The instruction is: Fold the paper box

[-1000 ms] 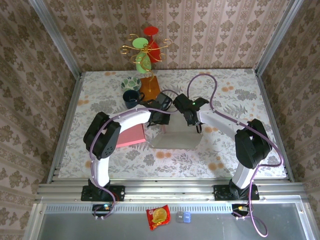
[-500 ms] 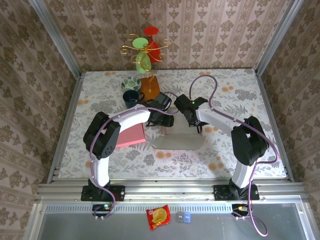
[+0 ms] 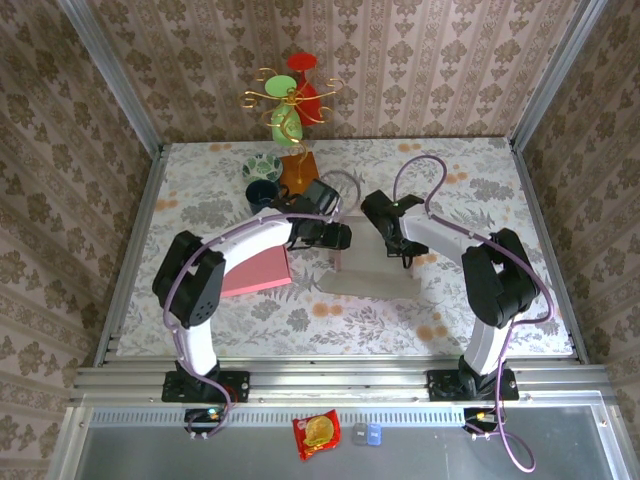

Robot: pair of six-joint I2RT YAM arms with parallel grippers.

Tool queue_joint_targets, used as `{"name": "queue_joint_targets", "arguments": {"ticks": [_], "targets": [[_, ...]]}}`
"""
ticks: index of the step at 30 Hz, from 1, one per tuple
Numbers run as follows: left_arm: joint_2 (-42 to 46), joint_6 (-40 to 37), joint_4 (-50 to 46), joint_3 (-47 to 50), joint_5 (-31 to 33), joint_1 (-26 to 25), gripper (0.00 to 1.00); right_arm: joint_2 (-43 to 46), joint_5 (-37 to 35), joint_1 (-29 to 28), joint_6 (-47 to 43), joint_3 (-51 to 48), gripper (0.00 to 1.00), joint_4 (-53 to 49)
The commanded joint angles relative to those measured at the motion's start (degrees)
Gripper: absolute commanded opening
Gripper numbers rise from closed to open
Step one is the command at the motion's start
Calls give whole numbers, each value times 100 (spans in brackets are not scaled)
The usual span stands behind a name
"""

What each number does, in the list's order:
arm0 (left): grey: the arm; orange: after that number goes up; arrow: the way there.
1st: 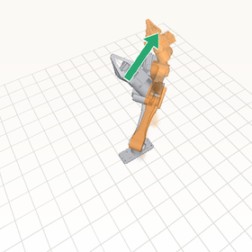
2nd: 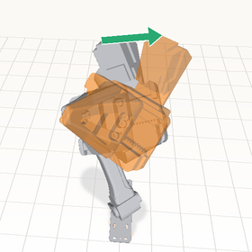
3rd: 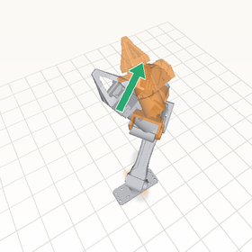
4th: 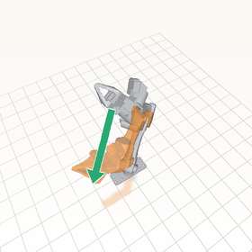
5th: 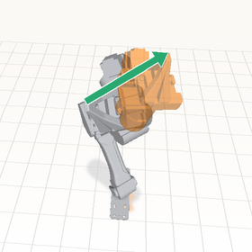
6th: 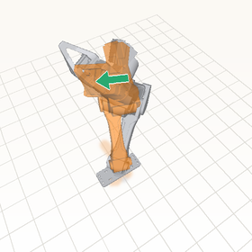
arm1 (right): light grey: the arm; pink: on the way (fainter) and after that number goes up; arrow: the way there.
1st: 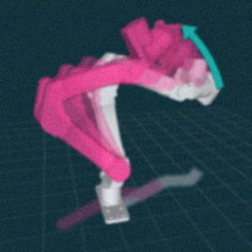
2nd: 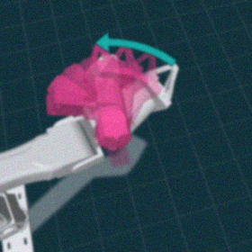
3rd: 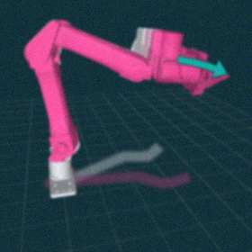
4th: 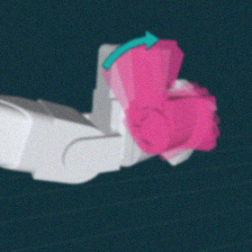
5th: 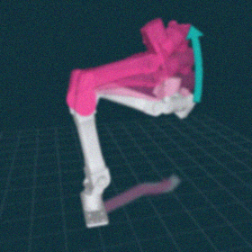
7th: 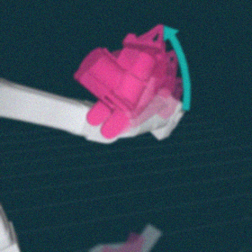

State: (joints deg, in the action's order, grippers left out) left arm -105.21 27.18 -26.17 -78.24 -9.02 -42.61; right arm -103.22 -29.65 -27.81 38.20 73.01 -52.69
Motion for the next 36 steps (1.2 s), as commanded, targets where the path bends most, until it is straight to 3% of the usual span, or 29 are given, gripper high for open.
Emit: {"name": "queue_joint_targets", "arguments": {"ticks": [1, 7, 14, 23, 31, 36], "targets": [[323, -59, 25, 91, 110, 70, 59, -119, 67, 140, 259, -125, 0, -176], [807, 284, -119, 142, 484, 393, 53, -149, 447, 693, 872, -419, 0, -395], [1090, 578, -512, 203, 165, 611, 45, 124, 1373, 1358, 1861, -901, 0, -418], [1134, 1261, -413, 664, -367, 198, 39, -17, 2664, 1552, 3776, -1201, 0, -679], [978, 2054, 525, 1315, -699, -126, 36, 334, 3532, 1356, 4791, -1424, 0, -358], [641, 2314, 1066, 1391, -856, -173, 35, 554, 3814, 1296, 4917, -1600, 21, -94]]}}
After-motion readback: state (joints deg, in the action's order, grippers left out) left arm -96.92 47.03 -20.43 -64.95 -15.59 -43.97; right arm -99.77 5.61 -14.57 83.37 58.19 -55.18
